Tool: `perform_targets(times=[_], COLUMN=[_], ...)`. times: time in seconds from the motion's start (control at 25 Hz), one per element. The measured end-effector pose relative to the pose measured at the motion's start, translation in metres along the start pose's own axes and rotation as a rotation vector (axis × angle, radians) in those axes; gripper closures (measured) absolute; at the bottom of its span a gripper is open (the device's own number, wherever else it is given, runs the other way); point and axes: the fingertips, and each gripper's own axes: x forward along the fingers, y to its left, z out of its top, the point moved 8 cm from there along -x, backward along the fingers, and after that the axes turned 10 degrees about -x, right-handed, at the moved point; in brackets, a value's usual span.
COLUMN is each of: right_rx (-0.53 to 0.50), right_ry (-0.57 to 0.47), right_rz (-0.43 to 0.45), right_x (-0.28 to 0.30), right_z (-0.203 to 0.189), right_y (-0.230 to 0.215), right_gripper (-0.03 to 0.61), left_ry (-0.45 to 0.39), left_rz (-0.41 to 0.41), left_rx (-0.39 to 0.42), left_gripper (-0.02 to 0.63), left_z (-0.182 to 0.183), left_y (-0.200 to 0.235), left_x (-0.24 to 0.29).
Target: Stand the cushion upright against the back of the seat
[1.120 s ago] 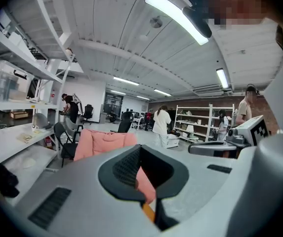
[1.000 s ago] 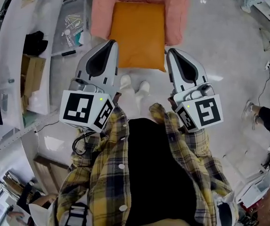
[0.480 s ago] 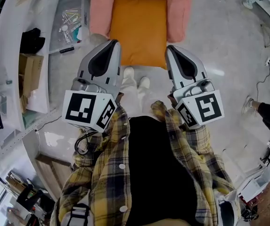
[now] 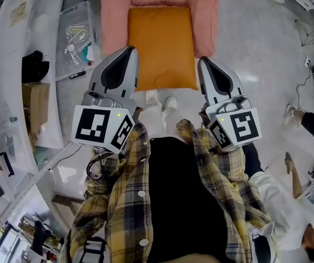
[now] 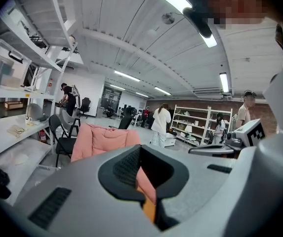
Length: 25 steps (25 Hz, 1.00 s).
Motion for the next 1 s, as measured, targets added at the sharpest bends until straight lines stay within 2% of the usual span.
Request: perform_targets(times=[0.16, 0.36, 0.76, 1.0], right_rx=[0.025, 0.048, 0.077, 0.131], right_ry=[0.025, 0.058, 0.118, 0.162], right_rz=[-0.056, -0.073, -0.047, -0.065], right_x=[0.004, 0.012, 0.020, 0.022], right_z=[-0.010, -0.026, -0.064, -0.095], right_y=[0.001, -0.004, -0.018, -0.032], right_gripper=[0.561, 0.561, 0.558, 0.555], left_ry=[0.044, 0.103, 0.167, 0.226], left_rz=[-0.033, -0.049, -0.032, 0.013], left_rx=[0.006, 0.000, -0.029, -0.080], left_gripper=[0.609, 0.609, 0.609, 0.604], left_z=[-0.006, -0.022, -0.057, -0.087], left_y=[0.012, 0.015, 0.019, 0.031], left_x=[0.007, 0.018, 0.035, 0.047])
